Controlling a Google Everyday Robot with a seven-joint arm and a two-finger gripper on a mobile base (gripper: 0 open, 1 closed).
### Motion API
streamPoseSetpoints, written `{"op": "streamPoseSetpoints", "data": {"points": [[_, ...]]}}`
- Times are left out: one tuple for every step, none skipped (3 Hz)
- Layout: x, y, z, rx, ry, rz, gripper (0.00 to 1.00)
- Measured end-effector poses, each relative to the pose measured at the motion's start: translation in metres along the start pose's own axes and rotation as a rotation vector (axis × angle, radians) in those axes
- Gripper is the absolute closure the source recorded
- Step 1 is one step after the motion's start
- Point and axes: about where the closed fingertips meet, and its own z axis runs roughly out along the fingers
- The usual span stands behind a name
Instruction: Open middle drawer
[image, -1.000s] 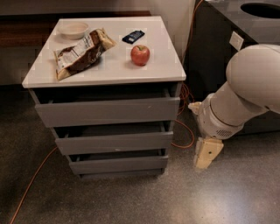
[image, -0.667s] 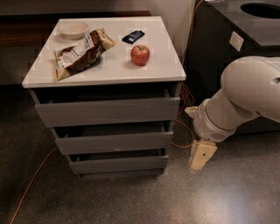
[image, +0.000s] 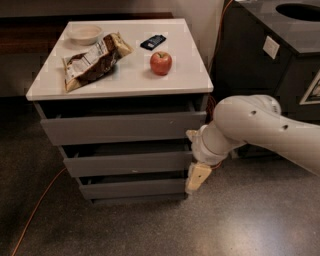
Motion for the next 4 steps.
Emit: {"op": "streamPoseSetpoints", "data": {"points": [[-0.014, -0.021, 0.054, 0.016, -0.035, -0.005, 0.00], [-0.026, -0.028, 0.104, 0.022, -0.062, 0.000, 0.00], [-0.039, -0.024, 0.147, 0.033, -0.101, -0.007, 0.00], [-0.053, -0.018, 0.194, 0.056, -0.130, -0.039, 0.00]]}}
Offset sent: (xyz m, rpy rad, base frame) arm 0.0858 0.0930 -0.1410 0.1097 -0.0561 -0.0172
